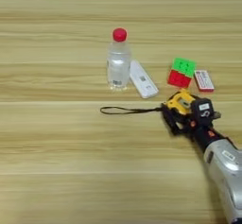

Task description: Move the objects on the table

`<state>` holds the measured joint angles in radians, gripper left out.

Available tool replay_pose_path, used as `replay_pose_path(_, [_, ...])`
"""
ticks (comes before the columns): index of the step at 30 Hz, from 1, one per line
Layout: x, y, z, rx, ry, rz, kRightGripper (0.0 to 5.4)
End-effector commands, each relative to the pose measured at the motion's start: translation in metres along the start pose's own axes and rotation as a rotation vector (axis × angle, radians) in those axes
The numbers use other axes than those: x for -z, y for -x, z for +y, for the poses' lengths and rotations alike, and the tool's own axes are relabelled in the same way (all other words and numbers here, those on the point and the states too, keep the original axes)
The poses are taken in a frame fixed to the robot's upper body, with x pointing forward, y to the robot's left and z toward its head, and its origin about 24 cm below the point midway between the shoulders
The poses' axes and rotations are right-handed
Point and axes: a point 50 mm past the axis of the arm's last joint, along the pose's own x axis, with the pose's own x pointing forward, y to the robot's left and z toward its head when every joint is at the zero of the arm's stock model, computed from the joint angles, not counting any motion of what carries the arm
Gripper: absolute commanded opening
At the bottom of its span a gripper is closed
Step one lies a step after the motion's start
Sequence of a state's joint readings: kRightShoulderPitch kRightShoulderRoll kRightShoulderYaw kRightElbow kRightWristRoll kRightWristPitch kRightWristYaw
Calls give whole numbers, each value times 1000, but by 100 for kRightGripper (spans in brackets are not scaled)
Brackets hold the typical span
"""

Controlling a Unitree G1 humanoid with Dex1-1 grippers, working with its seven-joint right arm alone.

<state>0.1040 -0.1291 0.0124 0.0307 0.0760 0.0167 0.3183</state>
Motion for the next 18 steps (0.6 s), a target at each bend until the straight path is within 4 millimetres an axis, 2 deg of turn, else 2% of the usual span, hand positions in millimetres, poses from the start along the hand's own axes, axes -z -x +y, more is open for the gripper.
replay_pose_path(1, [-29, -9, 16, -86, 21, -122, 476])
replay_pose_path(9, [-30, -17, 58, -242, -28, -128, 476])
replay_pose_path(18, [-32, -25, 84, -333, -44, -136, 476])
